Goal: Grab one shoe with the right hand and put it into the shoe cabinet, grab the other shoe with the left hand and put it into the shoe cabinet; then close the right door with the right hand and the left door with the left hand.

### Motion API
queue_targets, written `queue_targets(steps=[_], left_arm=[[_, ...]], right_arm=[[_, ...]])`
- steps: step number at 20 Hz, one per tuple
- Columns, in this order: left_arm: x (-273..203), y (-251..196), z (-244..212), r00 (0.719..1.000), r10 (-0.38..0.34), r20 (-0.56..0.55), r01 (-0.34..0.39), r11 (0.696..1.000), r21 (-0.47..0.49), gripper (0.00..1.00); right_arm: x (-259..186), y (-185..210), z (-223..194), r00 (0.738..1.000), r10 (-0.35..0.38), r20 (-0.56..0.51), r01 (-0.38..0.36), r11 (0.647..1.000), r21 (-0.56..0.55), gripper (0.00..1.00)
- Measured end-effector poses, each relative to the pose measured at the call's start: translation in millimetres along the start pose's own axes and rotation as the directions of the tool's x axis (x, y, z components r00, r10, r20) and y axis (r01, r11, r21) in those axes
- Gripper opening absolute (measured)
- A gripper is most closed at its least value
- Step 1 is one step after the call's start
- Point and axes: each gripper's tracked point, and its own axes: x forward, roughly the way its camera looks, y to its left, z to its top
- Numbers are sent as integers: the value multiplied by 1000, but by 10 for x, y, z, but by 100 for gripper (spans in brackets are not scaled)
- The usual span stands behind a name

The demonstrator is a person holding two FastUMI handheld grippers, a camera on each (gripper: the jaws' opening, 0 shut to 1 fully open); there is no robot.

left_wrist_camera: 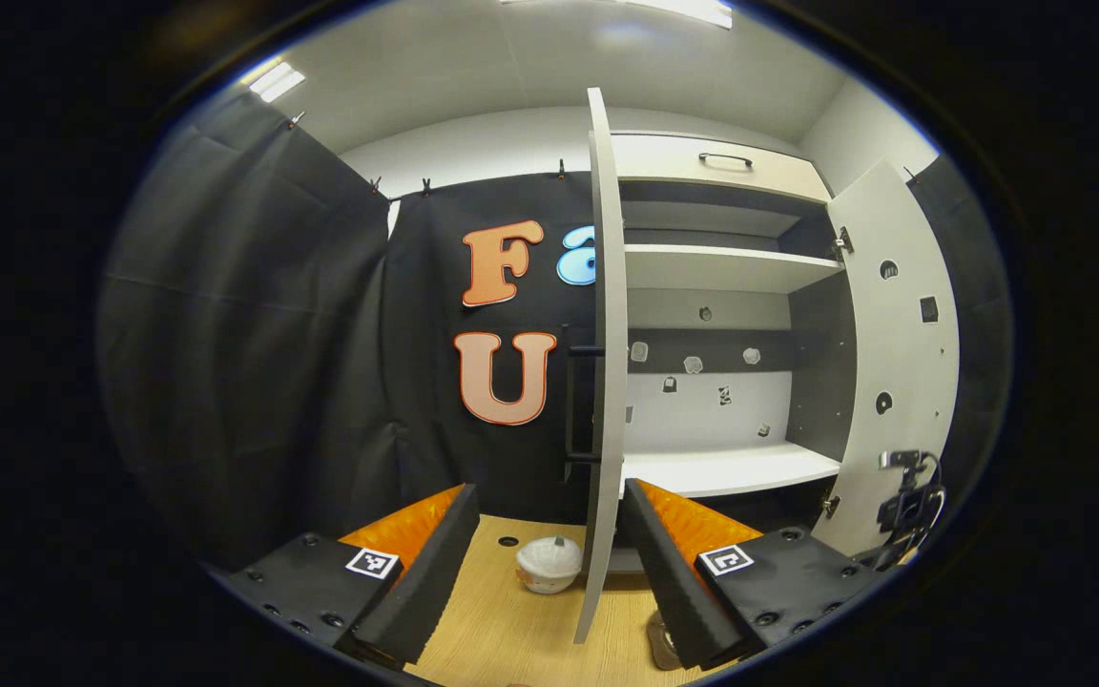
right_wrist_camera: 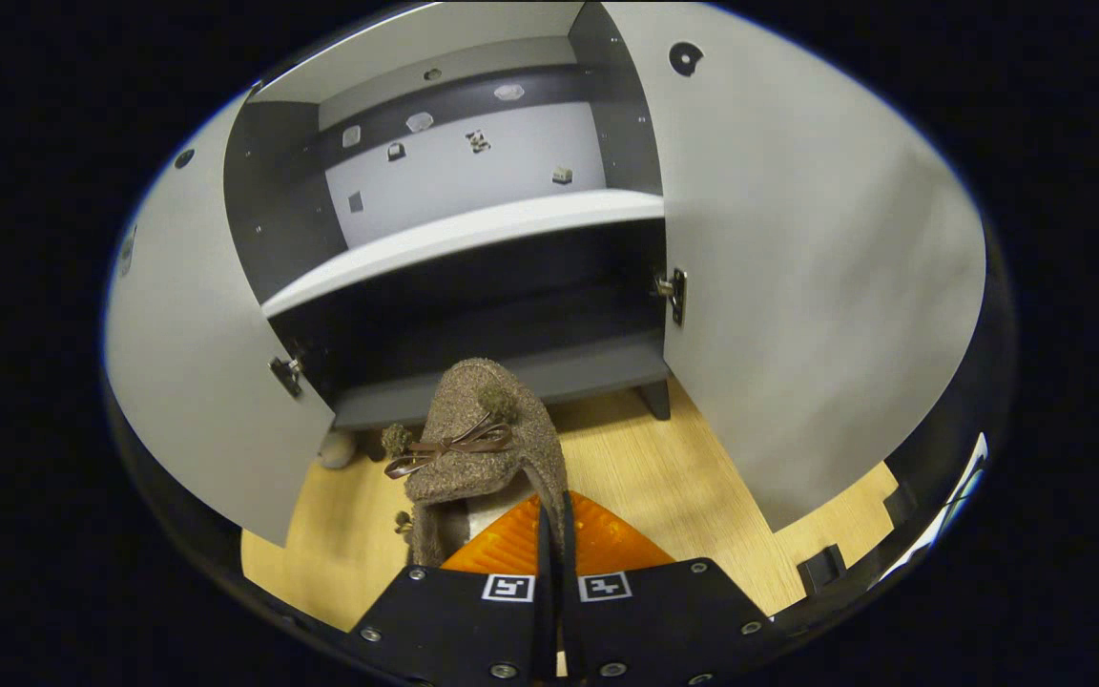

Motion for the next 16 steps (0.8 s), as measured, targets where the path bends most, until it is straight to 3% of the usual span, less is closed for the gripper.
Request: queue_targets(steps=[7,12,16], left_arm=[[-6,23,-85,1000,-4,-14,4,1000,-11,99],[4,74,-147,1000,7,-24,-7,1000,-11,98],[26,118,-198,999,25,-40,-26,999,-23,99]], right_arm=[[-79,563,1485,986,60,156,-60,998,-6,2],[290,732,2421,973,44,228,-46,999,5,2],[741,708,2858,972,-8,236,13,1000,-18,2]])
